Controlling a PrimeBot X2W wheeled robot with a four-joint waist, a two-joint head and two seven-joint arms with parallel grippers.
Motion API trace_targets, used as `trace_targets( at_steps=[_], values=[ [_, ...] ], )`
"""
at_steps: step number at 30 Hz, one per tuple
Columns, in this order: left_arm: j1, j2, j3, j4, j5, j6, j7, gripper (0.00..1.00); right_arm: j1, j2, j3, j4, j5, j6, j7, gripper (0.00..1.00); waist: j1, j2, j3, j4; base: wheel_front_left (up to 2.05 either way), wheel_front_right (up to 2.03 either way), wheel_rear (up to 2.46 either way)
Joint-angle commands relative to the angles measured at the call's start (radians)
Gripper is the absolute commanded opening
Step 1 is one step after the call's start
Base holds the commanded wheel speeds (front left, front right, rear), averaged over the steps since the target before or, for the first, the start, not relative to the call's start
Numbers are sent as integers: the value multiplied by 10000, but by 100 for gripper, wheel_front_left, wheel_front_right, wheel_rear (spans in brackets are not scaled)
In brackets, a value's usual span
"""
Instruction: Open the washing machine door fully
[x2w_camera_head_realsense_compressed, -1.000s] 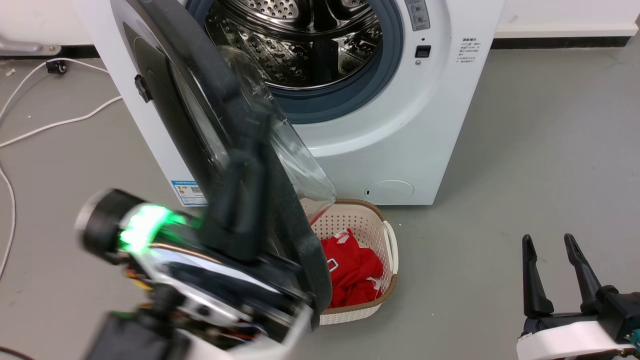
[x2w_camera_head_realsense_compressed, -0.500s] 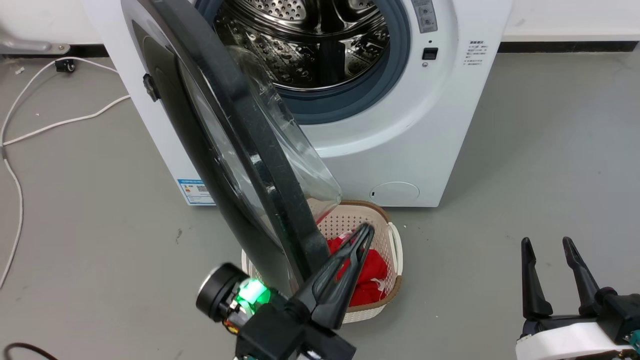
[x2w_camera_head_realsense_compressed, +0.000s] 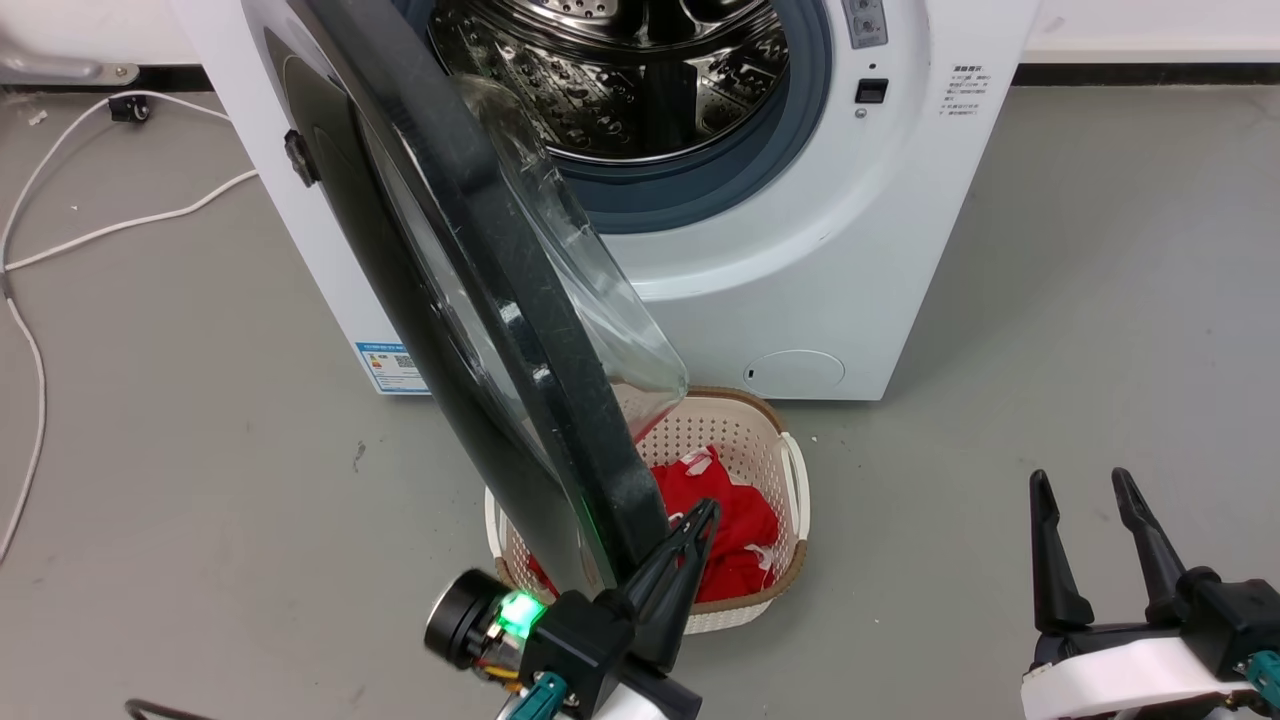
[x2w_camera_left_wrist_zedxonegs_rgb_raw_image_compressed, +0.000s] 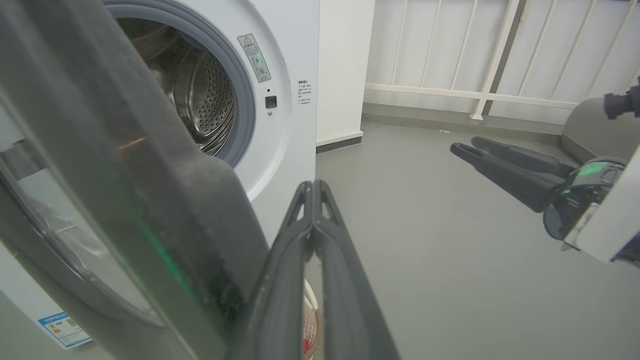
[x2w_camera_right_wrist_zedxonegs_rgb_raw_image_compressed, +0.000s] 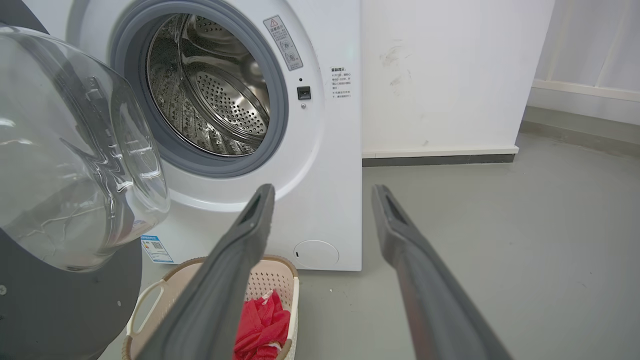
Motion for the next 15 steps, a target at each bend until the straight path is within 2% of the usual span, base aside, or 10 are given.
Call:
trace_targets(
  at_steps=[1, 15],
  values=[
    [-257, -39, 48, 196, -3, 86, -163, 0, -116, 19, -2, 6, 33, -7, -21, 100, 0, 0, 26, -21, 0, 0, 0],
    [-1044, -193, 196, 1358, -206, 642, -811, 0, -89, 19, 74, 131, 133, -7, -21, 100, 0, 0, -32, -126, 0, 0, 0]
  ],
)
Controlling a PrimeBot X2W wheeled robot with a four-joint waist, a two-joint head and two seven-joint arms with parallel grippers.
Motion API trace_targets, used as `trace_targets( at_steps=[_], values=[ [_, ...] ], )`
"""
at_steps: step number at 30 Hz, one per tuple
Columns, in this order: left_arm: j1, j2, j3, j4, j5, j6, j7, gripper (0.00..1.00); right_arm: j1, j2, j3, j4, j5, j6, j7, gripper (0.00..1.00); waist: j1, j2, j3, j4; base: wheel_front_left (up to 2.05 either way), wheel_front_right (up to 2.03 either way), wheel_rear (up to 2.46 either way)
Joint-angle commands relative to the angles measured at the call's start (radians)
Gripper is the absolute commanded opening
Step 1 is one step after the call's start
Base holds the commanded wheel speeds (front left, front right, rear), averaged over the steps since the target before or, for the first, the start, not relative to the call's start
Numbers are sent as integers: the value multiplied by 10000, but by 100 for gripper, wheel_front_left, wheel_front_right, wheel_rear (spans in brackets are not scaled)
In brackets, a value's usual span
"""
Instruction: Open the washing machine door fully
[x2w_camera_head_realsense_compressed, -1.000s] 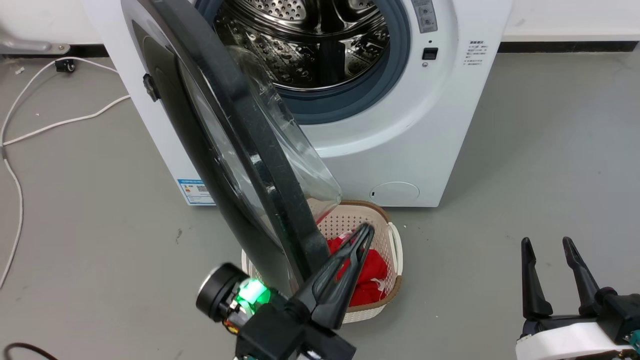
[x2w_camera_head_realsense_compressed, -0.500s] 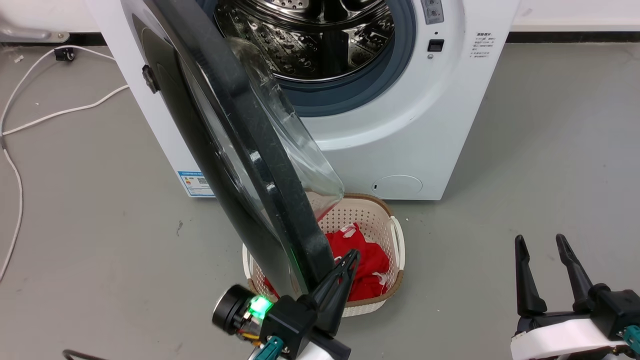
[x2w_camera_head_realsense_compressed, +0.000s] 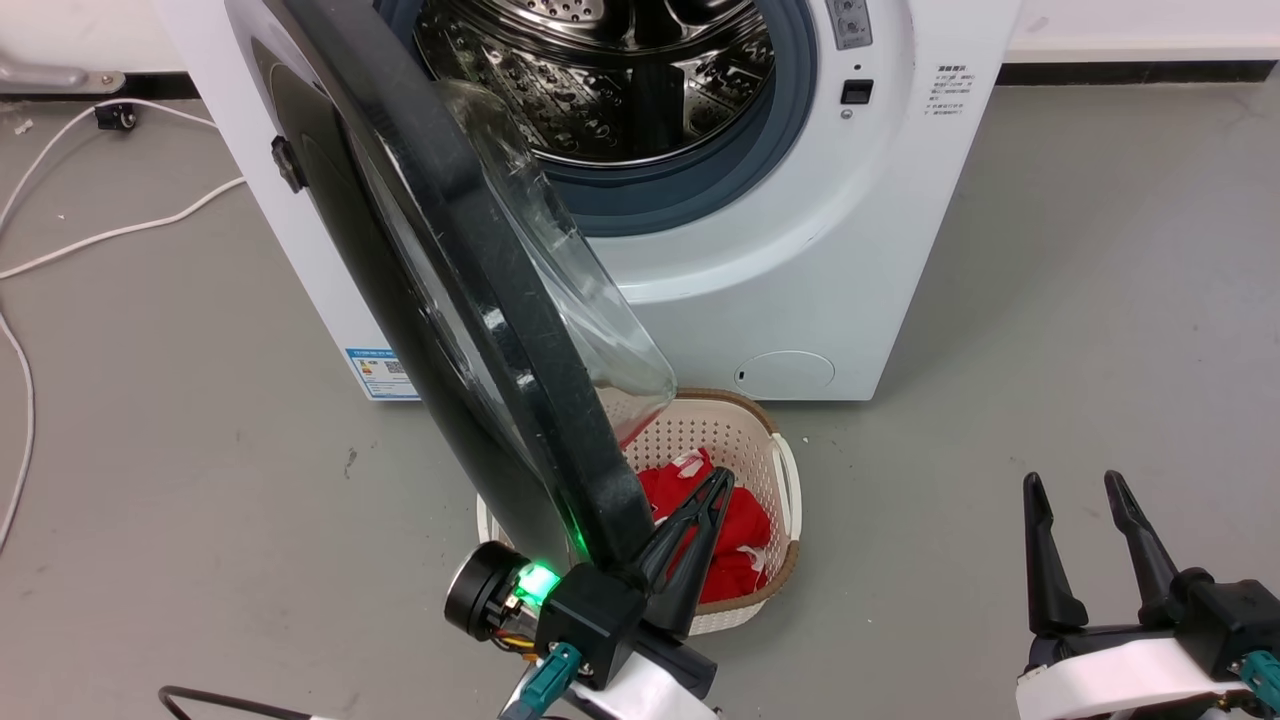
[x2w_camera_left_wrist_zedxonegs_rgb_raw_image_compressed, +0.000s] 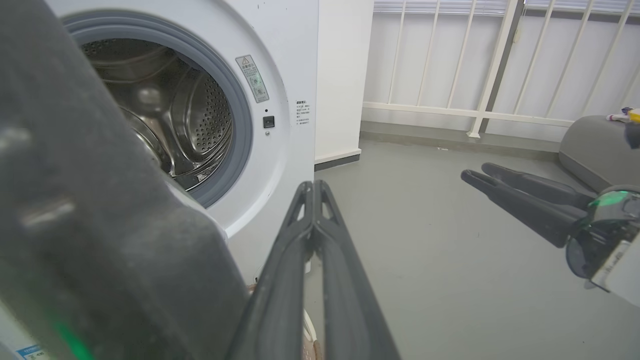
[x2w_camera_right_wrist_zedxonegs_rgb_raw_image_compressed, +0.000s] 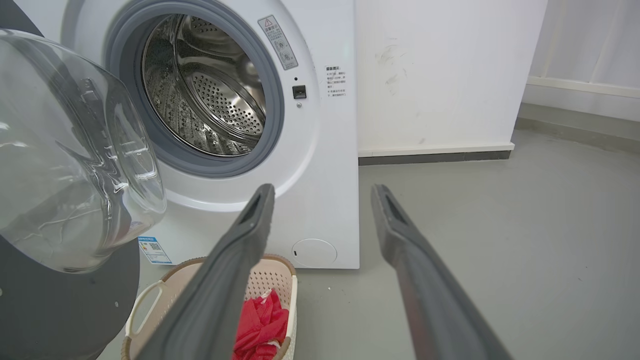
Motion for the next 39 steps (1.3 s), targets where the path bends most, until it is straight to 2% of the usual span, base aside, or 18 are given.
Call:
trace_targets(
  at_steps=[1, 9, 22, 31, 39],
  values=[
    [-96, 142, 216, 139, -68, 157, 40, 0, -30, 19, 6, 30, 59, -7, -23, 100, 0, 0, -5, 13, 0, 0, 0],
    [348, 363, 345, -26, -171, 395, 192, 0, 51, 19, 24, 31, 94, -7, -23, 100, 0, 0, -92, 114, 0, 0, 0],
    [1613, 791, 359, -1185, -305, 823, 584, 0, 302, 19, 5, 61, 64, -7, -23, 100, 0, 0, -269, 674, 0, 0, 0],
    [2281, 1040, 535, -1690, -360, 1214, 771, 0, 441, 19, -78, 2, -22, -7, -21, 100, 0, 0, -333, 1546, 0, 0, 0],
    [2545, 1140, 693, -2014, -382, 1463, 651, 0, 584, 17, -179, -18, -34, -7, -20, 100, 0, 0, -304, 2633, 0, 0, 0]
  ],
)
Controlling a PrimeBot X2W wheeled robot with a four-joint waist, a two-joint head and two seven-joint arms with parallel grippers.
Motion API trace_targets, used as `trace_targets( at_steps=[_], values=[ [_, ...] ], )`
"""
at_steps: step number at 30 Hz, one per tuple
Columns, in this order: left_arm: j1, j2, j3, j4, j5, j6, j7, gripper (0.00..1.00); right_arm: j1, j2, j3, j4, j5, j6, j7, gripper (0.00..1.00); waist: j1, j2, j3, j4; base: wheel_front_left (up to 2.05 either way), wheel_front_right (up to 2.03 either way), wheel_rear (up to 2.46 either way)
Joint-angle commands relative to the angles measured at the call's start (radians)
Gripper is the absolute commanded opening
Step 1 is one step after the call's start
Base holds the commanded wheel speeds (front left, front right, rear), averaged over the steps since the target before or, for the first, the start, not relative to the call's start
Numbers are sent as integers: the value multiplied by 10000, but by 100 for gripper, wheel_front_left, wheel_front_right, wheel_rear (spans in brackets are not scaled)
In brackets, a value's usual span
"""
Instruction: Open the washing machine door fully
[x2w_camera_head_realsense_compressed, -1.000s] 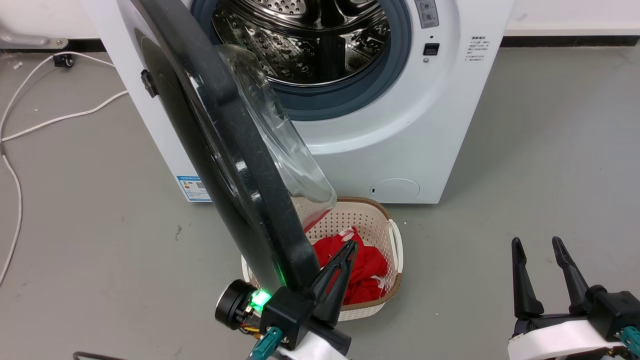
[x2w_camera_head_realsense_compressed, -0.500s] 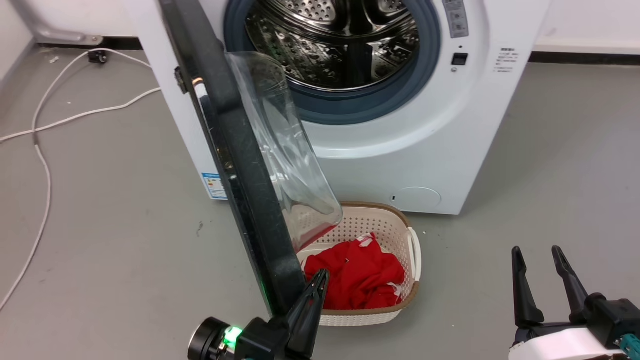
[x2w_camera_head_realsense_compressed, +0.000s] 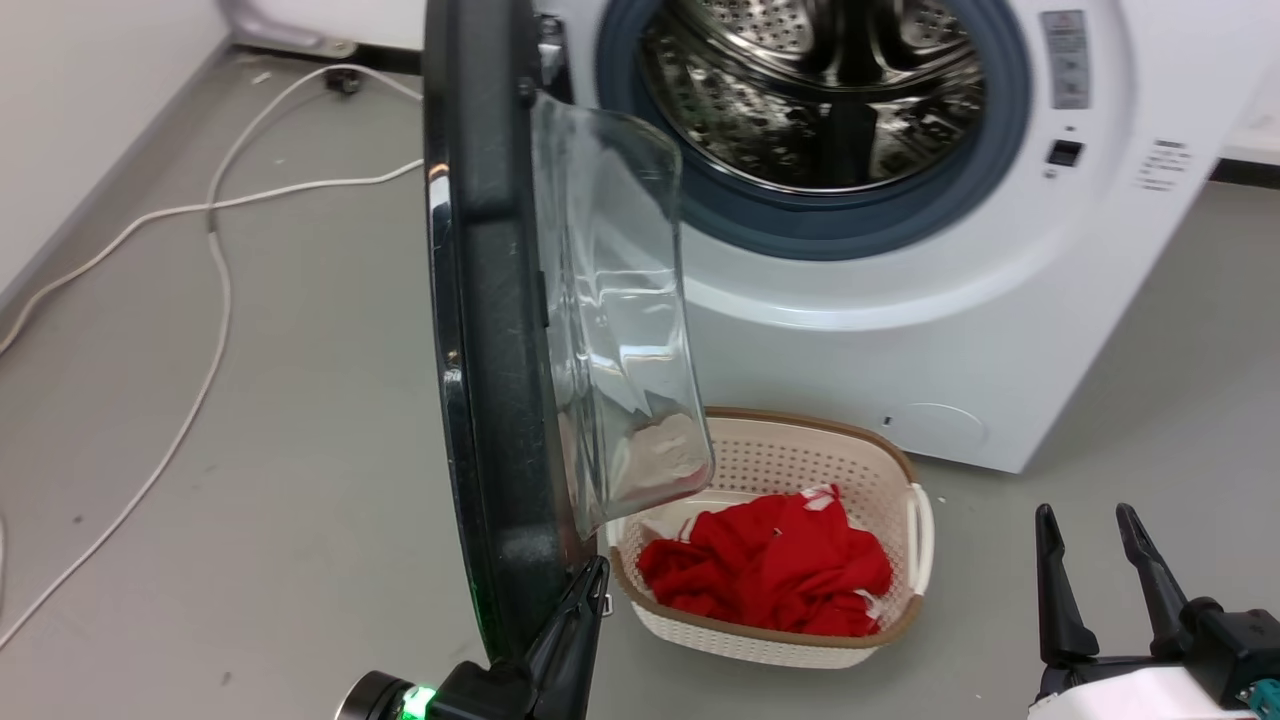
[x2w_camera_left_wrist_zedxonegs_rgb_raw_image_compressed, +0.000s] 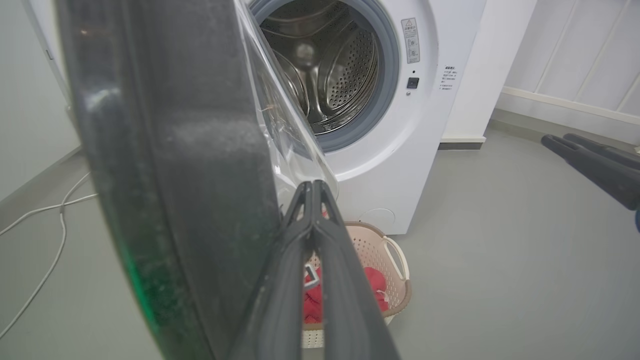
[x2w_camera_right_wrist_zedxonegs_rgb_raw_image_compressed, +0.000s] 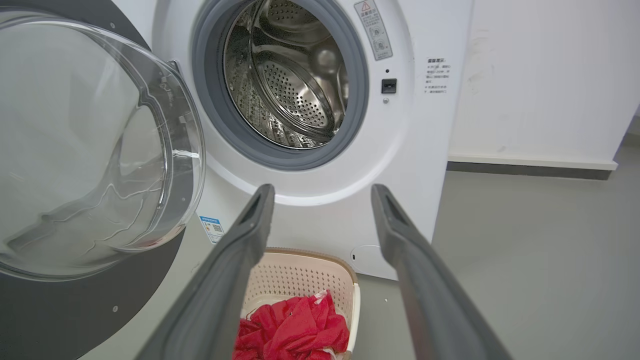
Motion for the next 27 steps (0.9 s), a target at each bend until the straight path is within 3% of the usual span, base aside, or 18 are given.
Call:
trace_targets(
  at_steps=[1, 14, 27],
  values=[
    [118, 52, 98, -81, -39, 114, -55, 0, 119, 19, -28, -23, -29, -7, -18, 100, 1, 0, 57, 539, 0, 0, 0],
    [0, 132, 623, 190, -219, 479, -361, 0, -179, 12, -58, -222, -206, -7, 72, 100, 1, 0, 369, 2053, 0, 0, 0],
    [-1176, 386, 2101, 1541, -993, 564, -1262, 0, -410, 13, 15, -459, -372, -7, 324, 100, 1, 0, 845, 2085, 0, 0, 0]
  ],
)
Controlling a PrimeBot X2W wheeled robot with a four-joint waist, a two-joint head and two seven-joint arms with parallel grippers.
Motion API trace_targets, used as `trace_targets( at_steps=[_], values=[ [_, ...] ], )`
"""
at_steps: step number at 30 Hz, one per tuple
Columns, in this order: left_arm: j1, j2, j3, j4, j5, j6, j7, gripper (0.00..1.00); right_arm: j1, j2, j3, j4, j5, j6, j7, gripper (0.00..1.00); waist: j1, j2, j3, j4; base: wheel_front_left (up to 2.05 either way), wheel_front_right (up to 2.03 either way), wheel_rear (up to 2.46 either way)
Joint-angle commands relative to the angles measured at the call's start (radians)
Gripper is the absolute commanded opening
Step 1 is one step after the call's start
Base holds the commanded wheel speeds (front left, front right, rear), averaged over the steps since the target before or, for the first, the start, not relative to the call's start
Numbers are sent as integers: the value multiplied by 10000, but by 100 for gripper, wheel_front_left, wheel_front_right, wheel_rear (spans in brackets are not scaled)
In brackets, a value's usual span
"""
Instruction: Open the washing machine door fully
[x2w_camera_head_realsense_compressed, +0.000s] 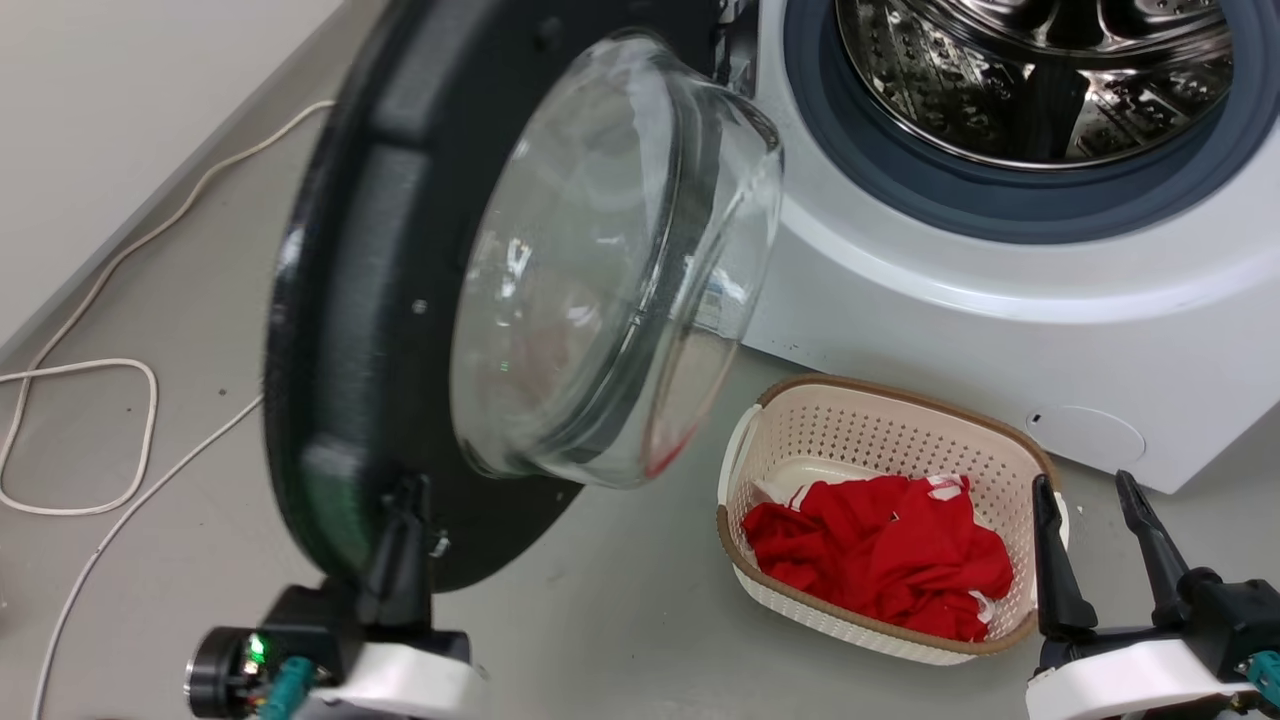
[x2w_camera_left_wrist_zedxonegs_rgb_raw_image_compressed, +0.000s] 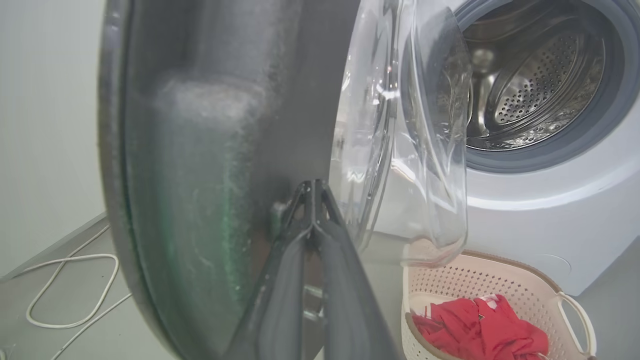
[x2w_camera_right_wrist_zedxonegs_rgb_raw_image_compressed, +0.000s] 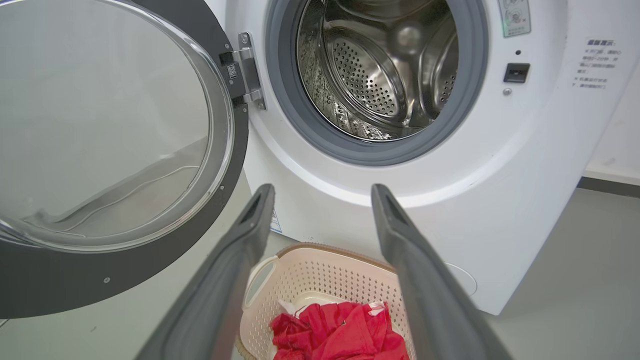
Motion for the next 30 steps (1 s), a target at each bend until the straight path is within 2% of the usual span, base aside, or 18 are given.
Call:
trace_targets(
  at_steps=[1, 9, 19, 30],
  values=[
    [-254, 67, 238, 149, -102, 55, -116, 0, -141, 10, -15, -63, -26, -7, 5, 100, -1, 0, 75, -64, 0, 0, 0],
    [-1043, 315, 1342, 887, -547, 241, -387, 0, -255, 10, 2, -214, -65, -7, 123, 100, -1, 0, 370, -290, 0, 0, 0],
    [-2142, 732, 2658, 2441, -1177, 12, -520, 0, -435, 10, 2, -366, -167, -7, 255, 100, -1, 0, 764, -549, 0, 0, 0],
    [-3463, 1590, 3700, 4169, -1332, -472, -552, 0, -621, 10, 33, -565, -300, -7, 357, 100, -1, 0, 1085, -798, 0, 0, 0]
  ],
)
